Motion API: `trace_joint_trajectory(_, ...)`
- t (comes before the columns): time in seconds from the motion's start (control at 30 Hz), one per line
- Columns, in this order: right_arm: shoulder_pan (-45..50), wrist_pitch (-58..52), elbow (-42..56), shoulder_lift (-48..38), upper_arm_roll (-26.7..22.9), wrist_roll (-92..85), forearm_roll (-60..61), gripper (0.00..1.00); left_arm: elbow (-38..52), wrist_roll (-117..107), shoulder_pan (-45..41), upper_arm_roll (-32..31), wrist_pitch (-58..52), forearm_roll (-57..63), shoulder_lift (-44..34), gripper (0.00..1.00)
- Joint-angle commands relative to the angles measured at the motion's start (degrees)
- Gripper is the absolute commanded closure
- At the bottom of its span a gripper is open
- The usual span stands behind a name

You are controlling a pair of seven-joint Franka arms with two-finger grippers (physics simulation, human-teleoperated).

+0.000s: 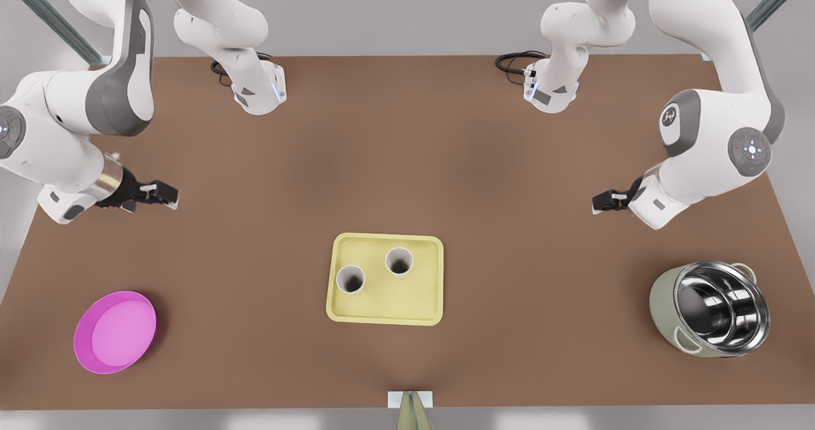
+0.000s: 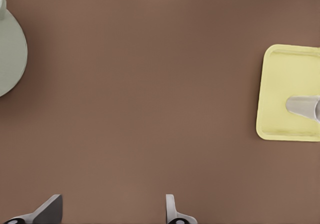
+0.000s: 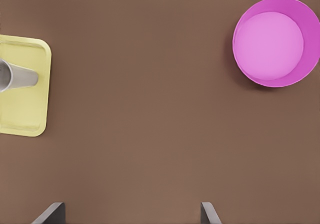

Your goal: Use the left arm to pick up the white IKEA cup from the tray and place it on the middle-left position; use the right arm to pick up the white IKEA cup from the tray and place it on the middle-right position

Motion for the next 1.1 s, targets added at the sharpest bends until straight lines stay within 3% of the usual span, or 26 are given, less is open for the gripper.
trace_joint_trajectory(0.0,0.0,4.38,0.09,-0.01,0.05,-3.72,0.05,0.0,-0.08,4.37,-0.21,-0.12,5.29,-0.28,0.02,0.0)
trace_joint_trajectory(0.03,0.0,4.73,0.26,0.86,-0.12,-3.72,-0.04,0.0,0.62,4.02,-0.3,-0.2,5.82,-0.37,0.11,0.0)
trace_joint_trajectory(0.1,4.73,3.33,10.54,9.82,-1.0,-3.63,-0.31,0.01,4.22,1.05,-7.49,-0.38,6.43,0.95,5.38,0.0)
trace_joint_trajectory(0.17,9.39,3.33,15.99,16.68,-1.79,-0.39,-0.13,0.0,17.75,-17.33,-17.61,-0.29,6.96,0.86,18.38,0.0)
trace_joint_trajectory(0.23,13.53,3.15,20.65,21.43,-2.49,3.13,-0.3,0.0,27.34,-24.63,-19.55,-1.43,14.33,0.42,29.37,0.0)
trace_joint_trajectory(0.33,18.18,2.1,29.0,30.48,-2.67,8.32,-0.22,0.0,27.17,-30.87,-24.56,-1.7,22.17,0.95,34.56,0.0)
trace_joint_trajectory(0.43,25.66,-0.1,46.66,44.45,-6.63,12.63,0.31,0.0,26.64,-37.64,-29.92,-1.61,24.28,3.5,37.2,0.0)
trace_joint_trajectory(0.53,27.5,0.78,49.83,49.29,-6.63,13.24,3.74,0.0,26.9,-41.24,-32.82,-1.43,30.77,4.55,40.01,0.0)
trace_joint_trajectory(0.67,27.95,0.51,47.65,48.24,-4.26,15.53,9.98,0.01,26.9,-41.68,-33.0,-1.35,35.0,5.52,41.86,0.0)
trace_joint_trajectory(0.73,24.87,9.21,32.8,42.18,-1.09,15.26,8.75,0.01,27.08,-41.15,-32.73,0.41,35.61,5.52,42.03,0.0)
trace_joint_trajectory(0.8,24.78,17.74,26.99,42.09,0.41,16.67,4.18,0.01,27.08,-41.07,-32.73,0.5,35.7,5.52,42.21,0.0)
trace_joint_trajectory(0.93,25.66,25.21,26.98,45.25,0.32,19.57,3.91,0.0,26.64,-41.15,-33.09,0.32,35.7,5.61,44.14,0.0)
trace_joint_trajectory(1.07,25.4,25.39,27.07,45.16,0.23,19.66,1.8,0.0,26.73,-41.07,-33.17,0.32,35.88,5.61,45.81,0.0)
